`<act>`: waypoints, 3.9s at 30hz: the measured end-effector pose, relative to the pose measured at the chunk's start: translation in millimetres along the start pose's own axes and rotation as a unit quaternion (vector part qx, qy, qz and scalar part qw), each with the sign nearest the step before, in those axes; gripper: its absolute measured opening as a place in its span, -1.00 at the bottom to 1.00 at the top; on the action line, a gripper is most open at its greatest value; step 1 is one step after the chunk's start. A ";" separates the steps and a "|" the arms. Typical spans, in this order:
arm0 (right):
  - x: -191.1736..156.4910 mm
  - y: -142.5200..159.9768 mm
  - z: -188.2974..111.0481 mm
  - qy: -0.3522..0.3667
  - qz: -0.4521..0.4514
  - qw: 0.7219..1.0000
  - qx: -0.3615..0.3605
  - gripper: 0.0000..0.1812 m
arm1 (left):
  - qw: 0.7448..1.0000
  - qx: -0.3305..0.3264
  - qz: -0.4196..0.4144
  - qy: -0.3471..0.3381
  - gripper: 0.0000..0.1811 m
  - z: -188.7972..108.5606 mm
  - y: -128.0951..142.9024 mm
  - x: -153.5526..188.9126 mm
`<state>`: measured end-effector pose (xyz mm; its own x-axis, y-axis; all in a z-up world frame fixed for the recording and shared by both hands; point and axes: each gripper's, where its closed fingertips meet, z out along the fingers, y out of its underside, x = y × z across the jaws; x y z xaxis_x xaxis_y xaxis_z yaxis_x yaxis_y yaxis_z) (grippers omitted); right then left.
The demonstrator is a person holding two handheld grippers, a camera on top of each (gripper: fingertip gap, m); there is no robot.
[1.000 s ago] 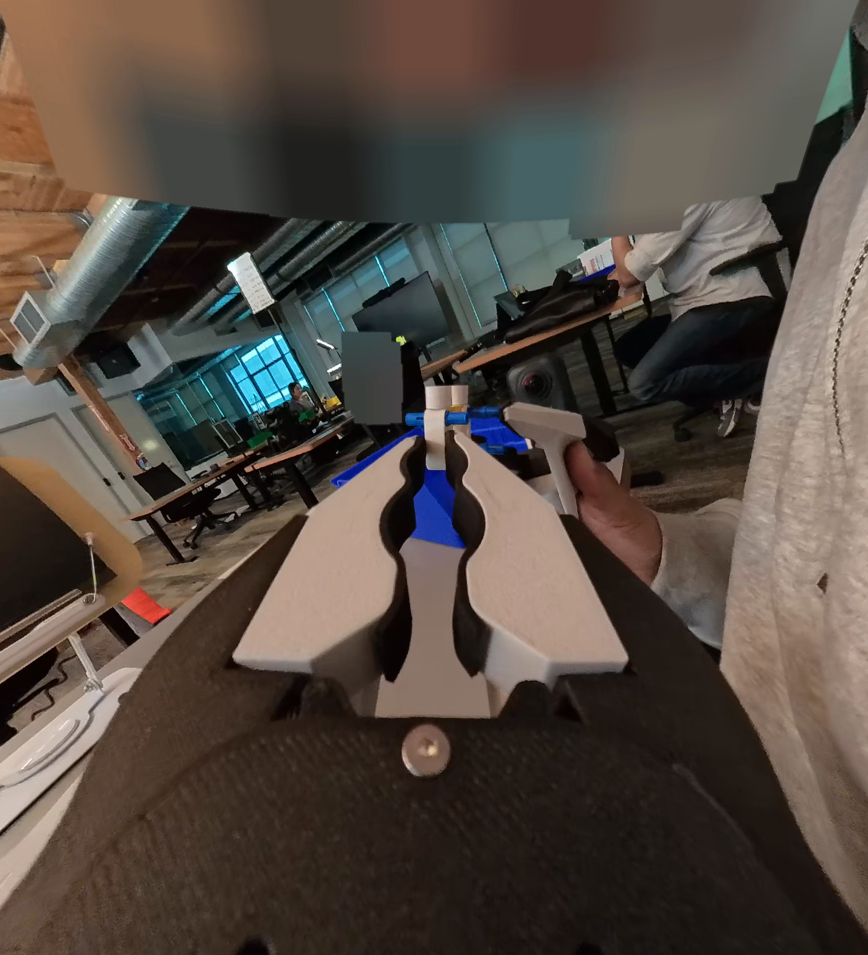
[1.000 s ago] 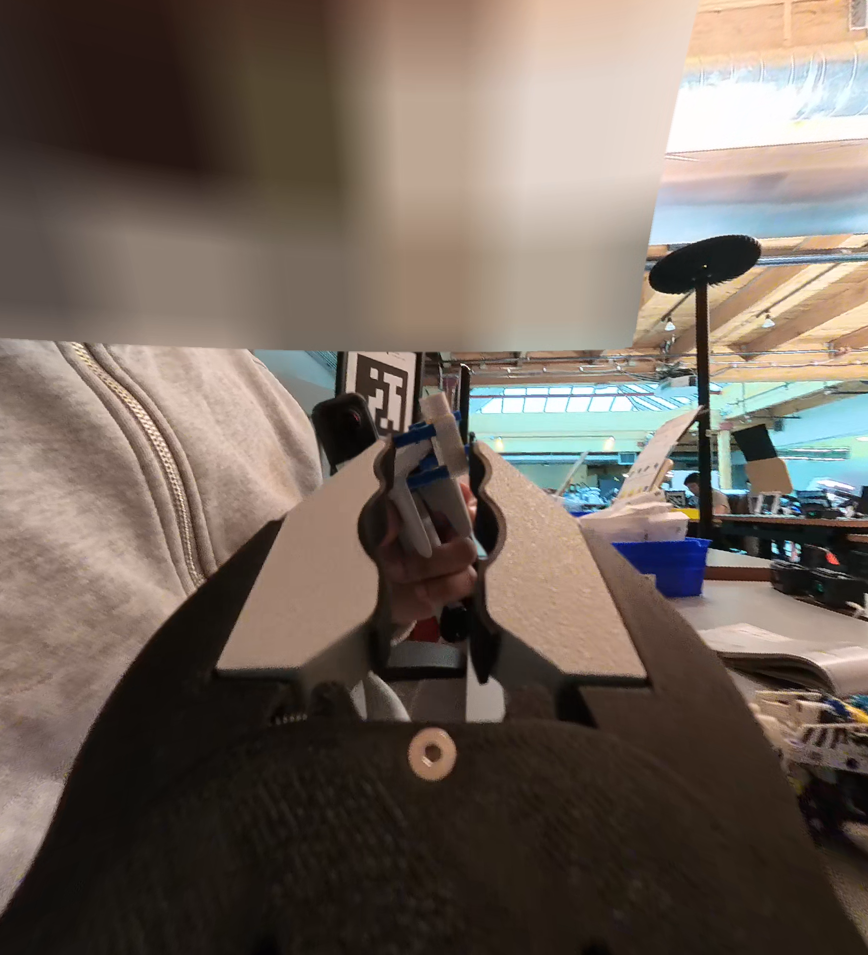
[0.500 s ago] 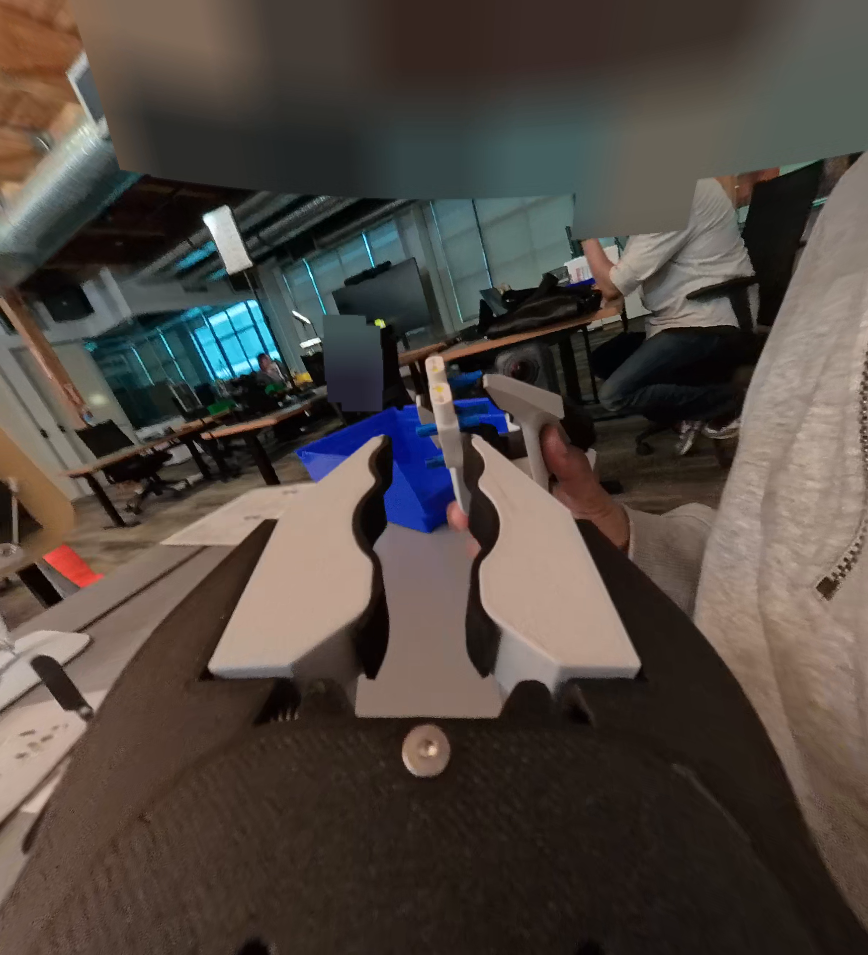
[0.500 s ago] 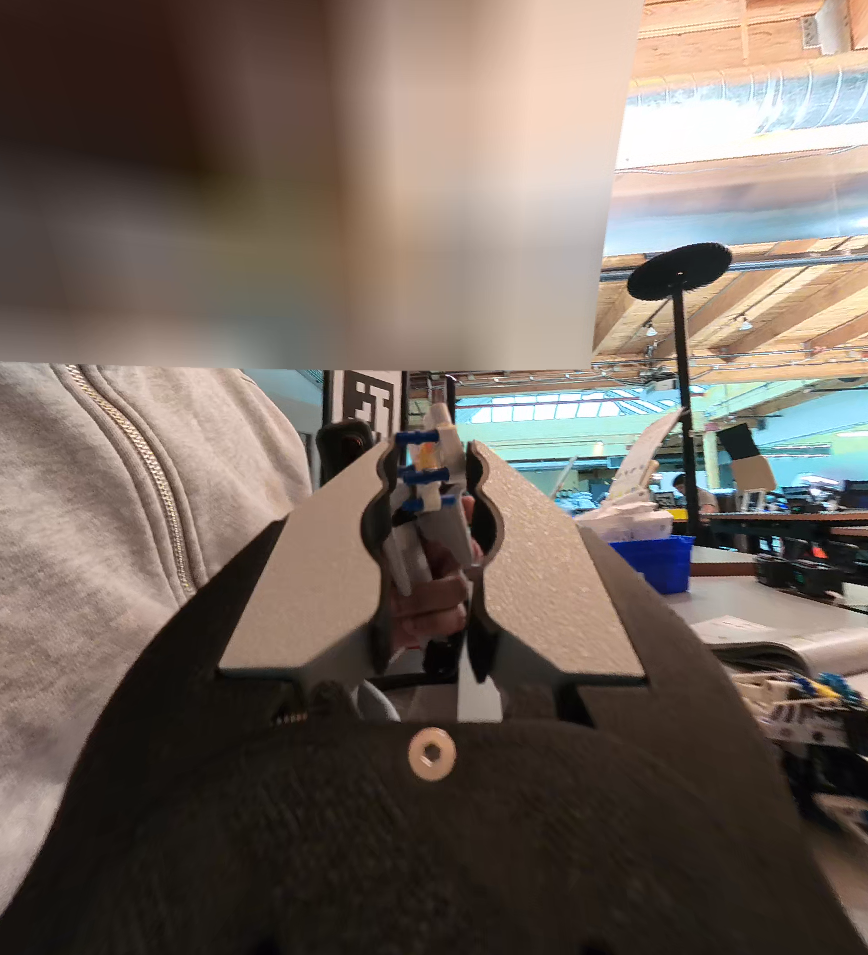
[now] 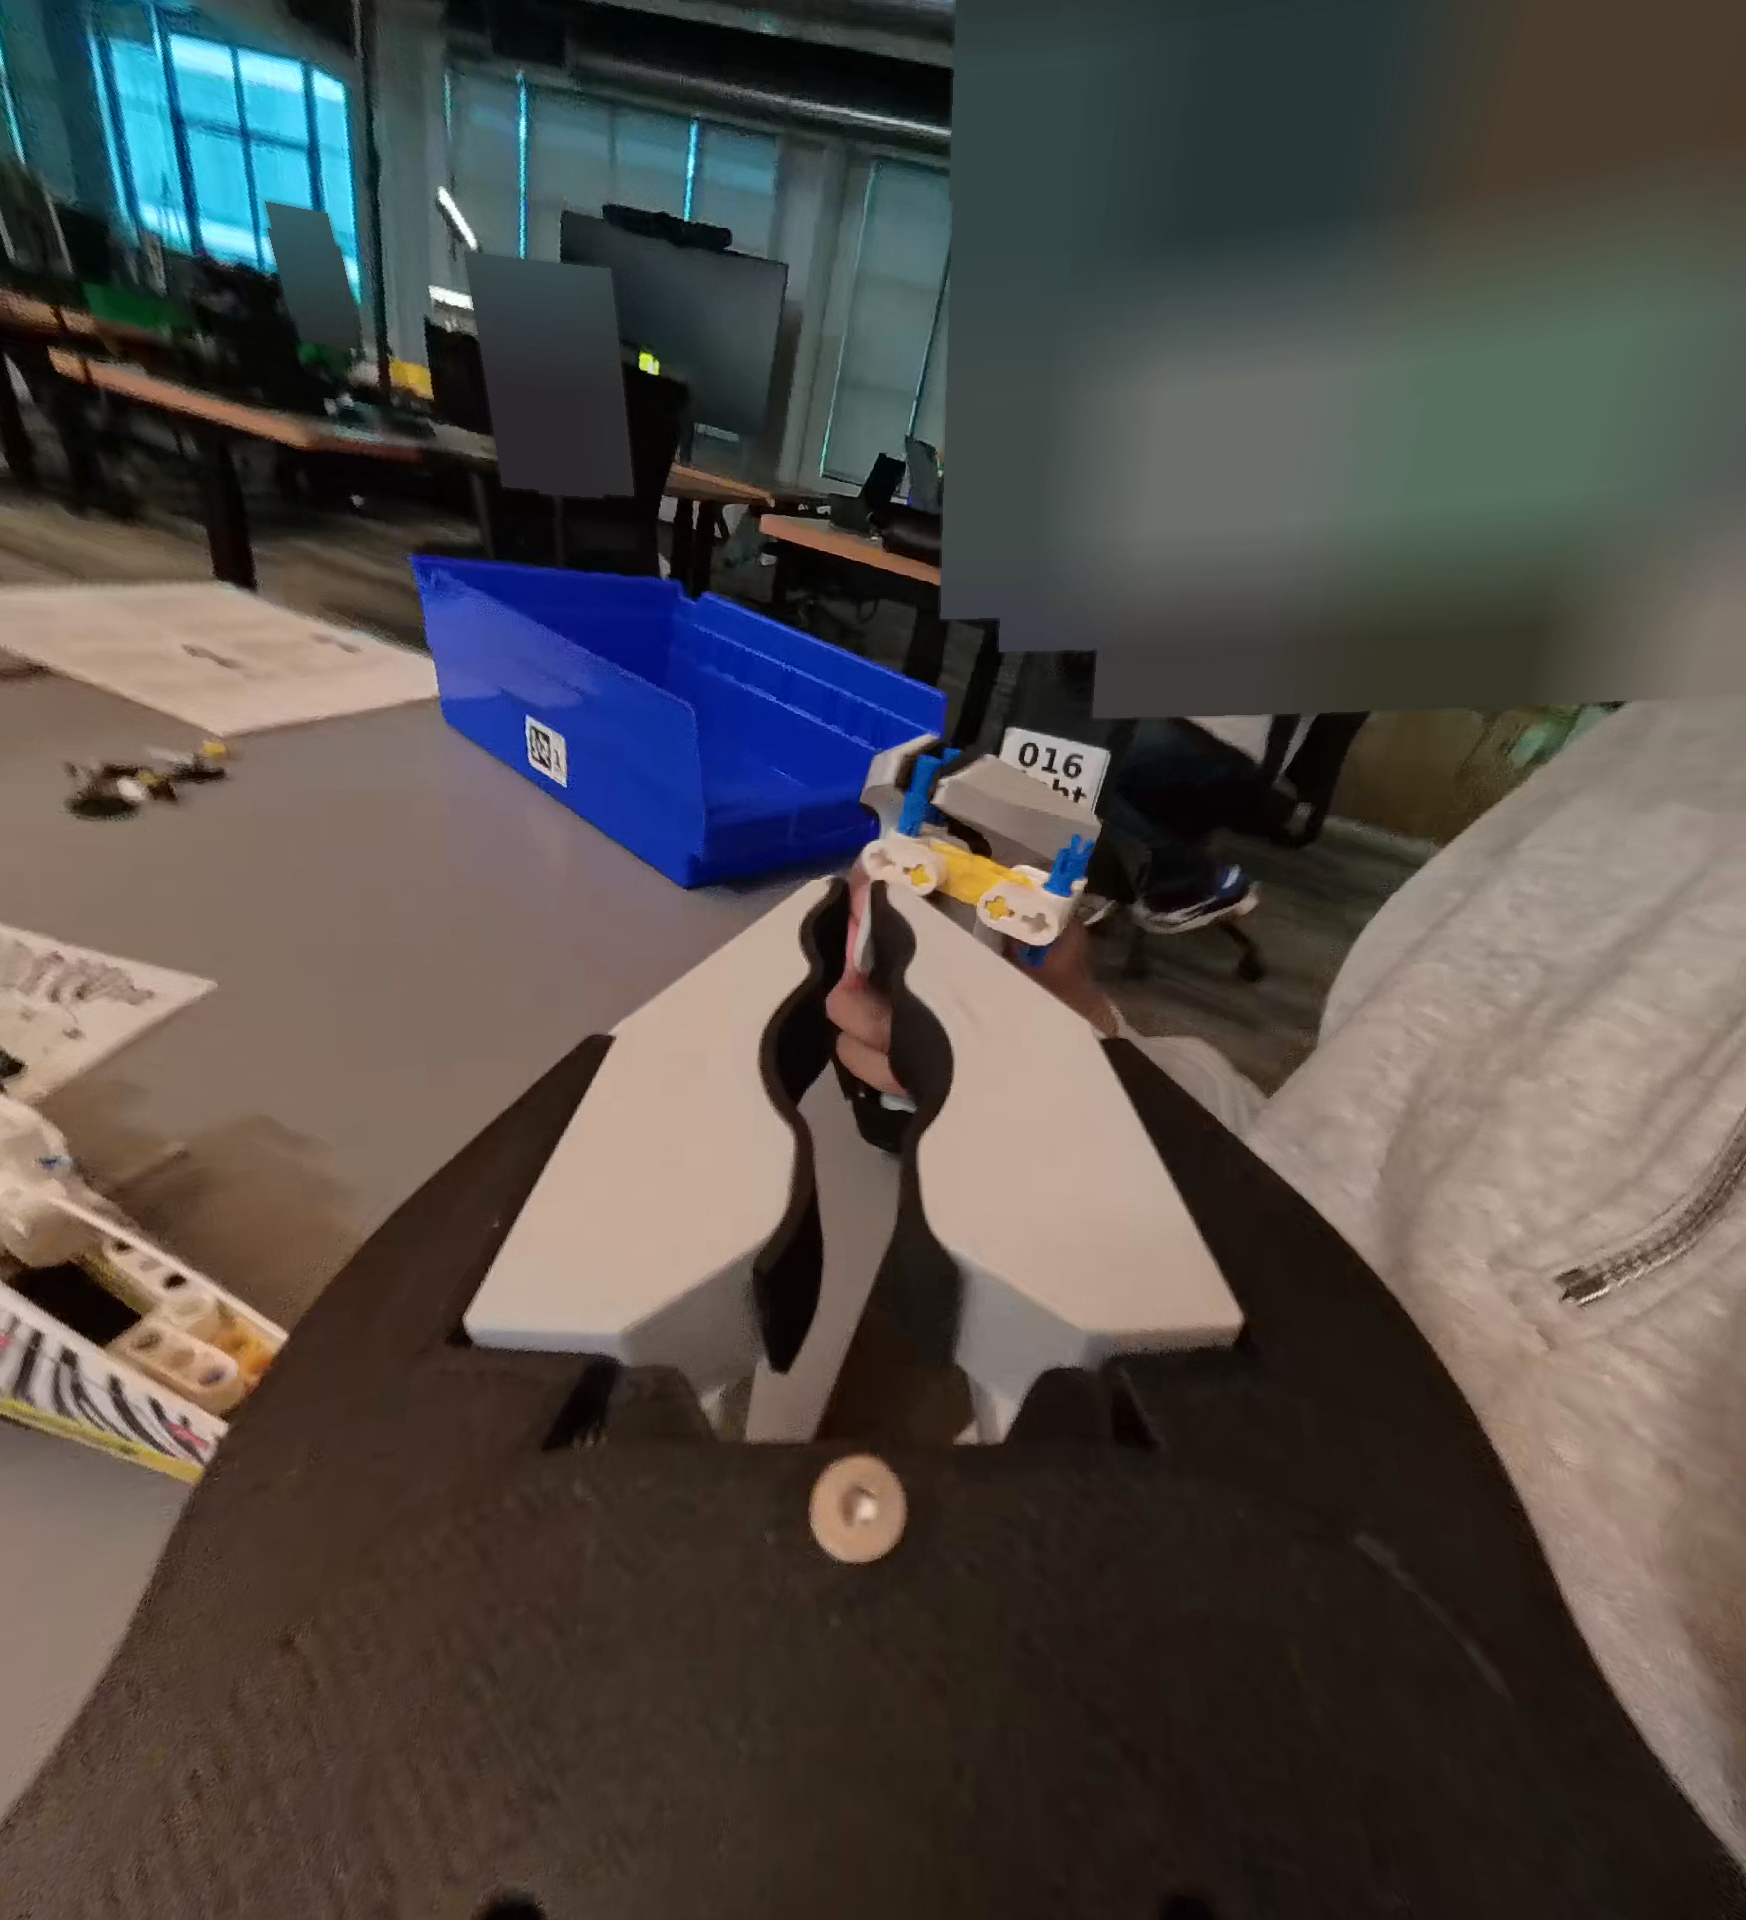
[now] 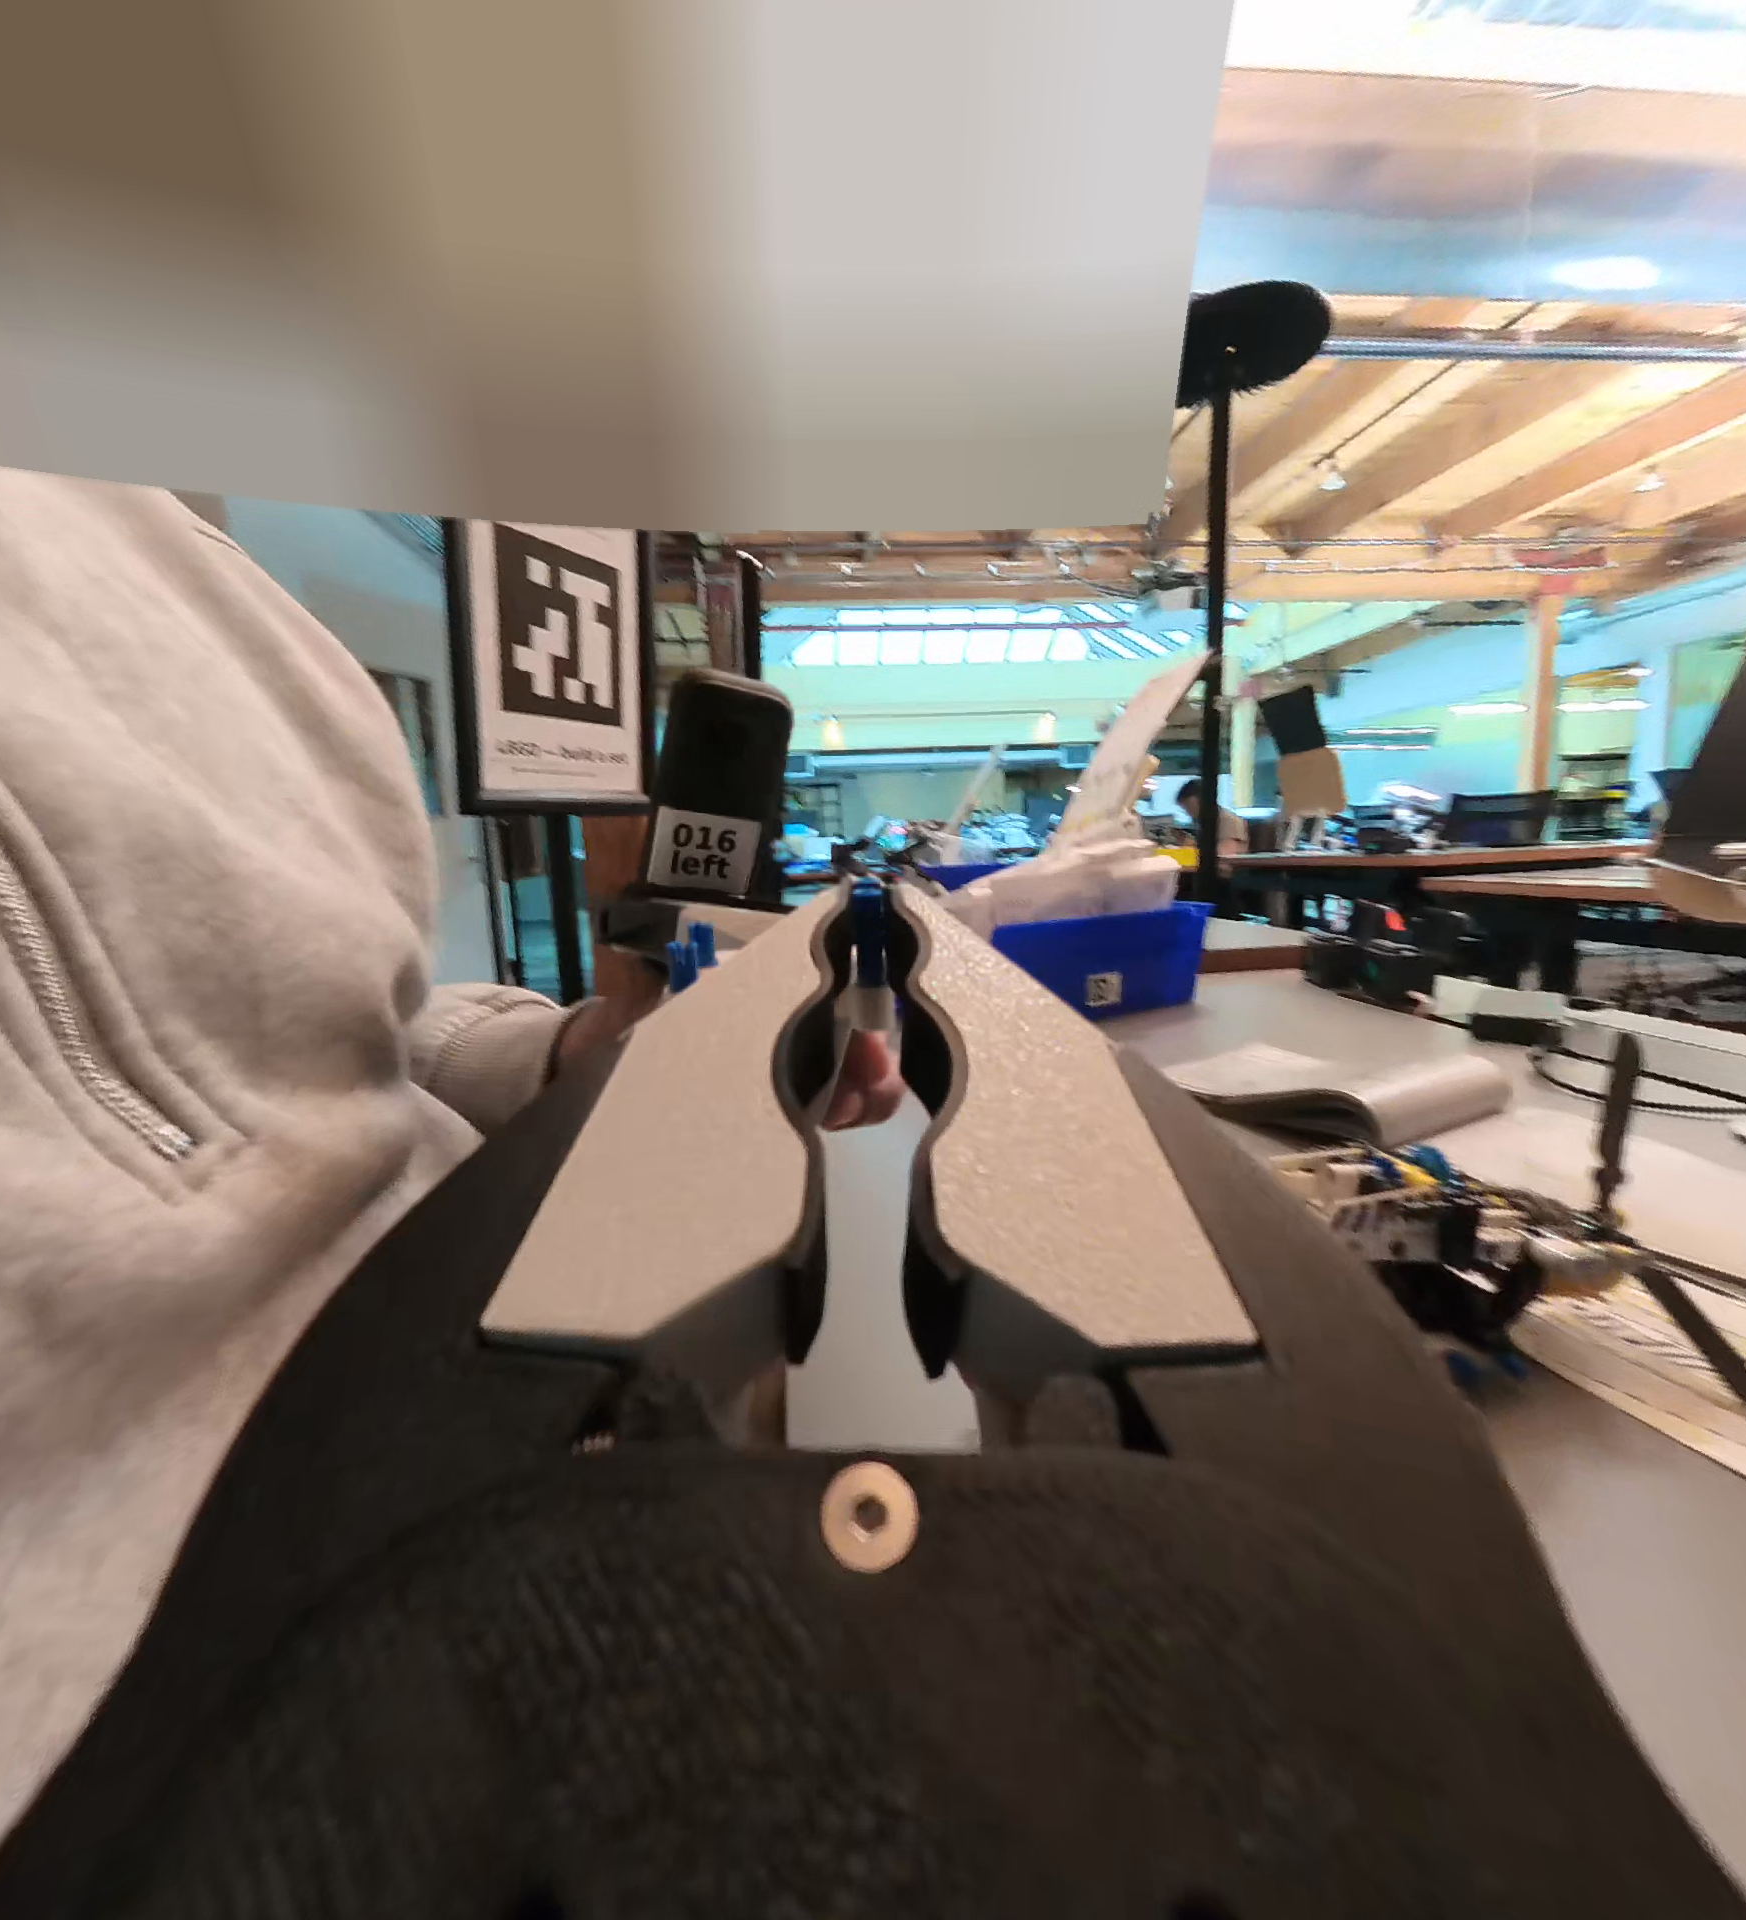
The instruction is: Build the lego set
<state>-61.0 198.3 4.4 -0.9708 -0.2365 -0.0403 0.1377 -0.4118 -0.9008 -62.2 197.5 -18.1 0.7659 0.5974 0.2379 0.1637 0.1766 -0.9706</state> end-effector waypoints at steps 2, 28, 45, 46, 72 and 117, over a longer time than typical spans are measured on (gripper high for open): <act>1.4 -2.4 -1.5 0.009 -0.015 1.000 0.005 -0.98 | 0.998 0.000 -0.069 0.014 -0.87 -1.7 0.5 -6.5; -2.3 8.6 3.3 -0.010 0.032 0.999 -0.019 -0.62 | 0.999 -0.038 0.000 0.022 -0.93 1.4 7.5 3.6; -14.9 3.7 -0.6 -0.072 0.066 0.995 -0.009 -0.71 | 0.983 -0.062 0.171 -0.010 -0.93 0.6 7.3 13.9; -17.6 5.6 0.1 -0.084 0.077 0.993 -0.013 -0.72 | 0.982 -0.062 0.180 -0.007 -0.93 -0.3 7.1 15.1; -21.8 2.2 0.5 -0.043 -0.034 0.998 -0.023 -0.72 | 0.975 -0.071 0.211 -0.009 -0.92 -0.1 4.7 20.8; -10.1 3.3 4.5 0.014 -0.054 0.998 -0.031 -0.76 | 0.960 -0.066 0.258 -0.088 -0.91 3.7 -1.4 6.4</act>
<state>-49.8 195.3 3.8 -0.9847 -0.1675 0.0475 0.0197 -0.3783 -0.9255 -59.8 204.0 -15.1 0.6508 0.7037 -0.2851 -0.1235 -0.2723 -0.9542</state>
